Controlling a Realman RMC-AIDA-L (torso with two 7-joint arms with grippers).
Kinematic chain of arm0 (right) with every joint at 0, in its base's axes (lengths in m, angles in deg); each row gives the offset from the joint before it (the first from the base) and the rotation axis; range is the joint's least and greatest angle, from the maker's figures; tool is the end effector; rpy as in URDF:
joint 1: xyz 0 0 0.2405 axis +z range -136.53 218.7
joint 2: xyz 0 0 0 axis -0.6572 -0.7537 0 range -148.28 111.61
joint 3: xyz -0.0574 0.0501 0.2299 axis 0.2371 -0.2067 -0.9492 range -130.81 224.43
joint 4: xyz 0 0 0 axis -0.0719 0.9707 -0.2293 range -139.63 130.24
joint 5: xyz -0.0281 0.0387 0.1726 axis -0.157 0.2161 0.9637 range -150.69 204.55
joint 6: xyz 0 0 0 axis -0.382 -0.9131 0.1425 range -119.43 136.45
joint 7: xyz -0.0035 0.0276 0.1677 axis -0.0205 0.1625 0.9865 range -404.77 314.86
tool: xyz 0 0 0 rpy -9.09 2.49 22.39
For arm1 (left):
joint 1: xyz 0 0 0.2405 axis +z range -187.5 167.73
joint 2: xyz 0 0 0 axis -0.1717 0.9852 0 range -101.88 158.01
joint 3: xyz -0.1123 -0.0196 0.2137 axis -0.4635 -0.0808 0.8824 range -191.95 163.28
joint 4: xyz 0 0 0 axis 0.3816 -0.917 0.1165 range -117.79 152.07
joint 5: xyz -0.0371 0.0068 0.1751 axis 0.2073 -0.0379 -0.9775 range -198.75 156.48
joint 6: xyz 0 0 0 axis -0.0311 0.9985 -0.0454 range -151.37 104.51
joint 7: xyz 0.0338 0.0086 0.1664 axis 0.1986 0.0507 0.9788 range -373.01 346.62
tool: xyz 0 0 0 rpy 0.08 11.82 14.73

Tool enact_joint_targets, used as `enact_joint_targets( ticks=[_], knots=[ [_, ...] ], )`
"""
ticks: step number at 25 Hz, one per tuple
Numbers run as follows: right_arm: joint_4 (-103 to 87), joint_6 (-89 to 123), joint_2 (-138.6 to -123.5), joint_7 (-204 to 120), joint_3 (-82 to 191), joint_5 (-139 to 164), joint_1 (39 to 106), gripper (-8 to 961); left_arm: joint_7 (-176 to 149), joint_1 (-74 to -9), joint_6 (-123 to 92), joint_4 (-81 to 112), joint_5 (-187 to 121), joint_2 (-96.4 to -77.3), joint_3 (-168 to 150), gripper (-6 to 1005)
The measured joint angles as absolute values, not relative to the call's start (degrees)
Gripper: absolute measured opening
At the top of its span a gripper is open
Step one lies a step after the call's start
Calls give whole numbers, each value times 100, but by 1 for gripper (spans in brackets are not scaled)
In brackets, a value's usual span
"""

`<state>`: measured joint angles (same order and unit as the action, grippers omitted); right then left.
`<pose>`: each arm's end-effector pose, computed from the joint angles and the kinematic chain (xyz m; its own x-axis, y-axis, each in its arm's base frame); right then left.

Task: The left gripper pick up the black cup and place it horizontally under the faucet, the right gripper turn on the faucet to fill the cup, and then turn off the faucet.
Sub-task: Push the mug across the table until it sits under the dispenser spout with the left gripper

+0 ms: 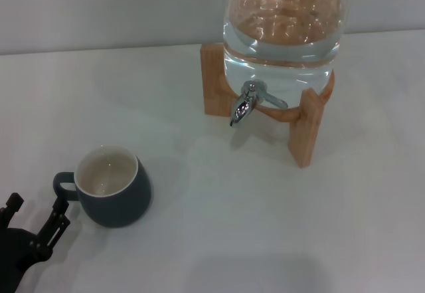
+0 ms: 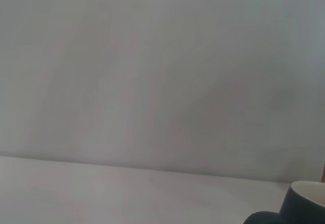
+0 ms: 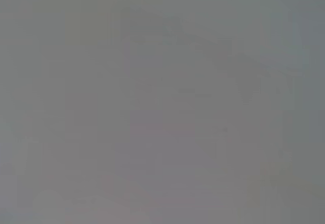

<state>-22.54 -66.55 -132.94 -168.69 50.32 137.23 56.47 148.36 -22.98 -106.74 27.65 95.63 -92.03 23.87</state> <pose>0.3856 0.2734 0.1612 0.3856 0.2261 -0.8946 -0.9225 0.1113 -0.3695 -0.3176 0.2199 -0.0406 0.5872 0.1448 0.7964 0.7938 -0.2955 -0.5315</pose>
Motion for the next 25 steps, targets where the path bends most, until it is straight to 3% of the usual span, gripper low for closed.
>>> enact_joint_targets(
  ticks=[25],
  knots=[
    [-2254,-6673,-13294,-16866,5032,13723,5631,841,14826,-2344,-10693,2721,9582,-9194,2363,861]
  ],
)
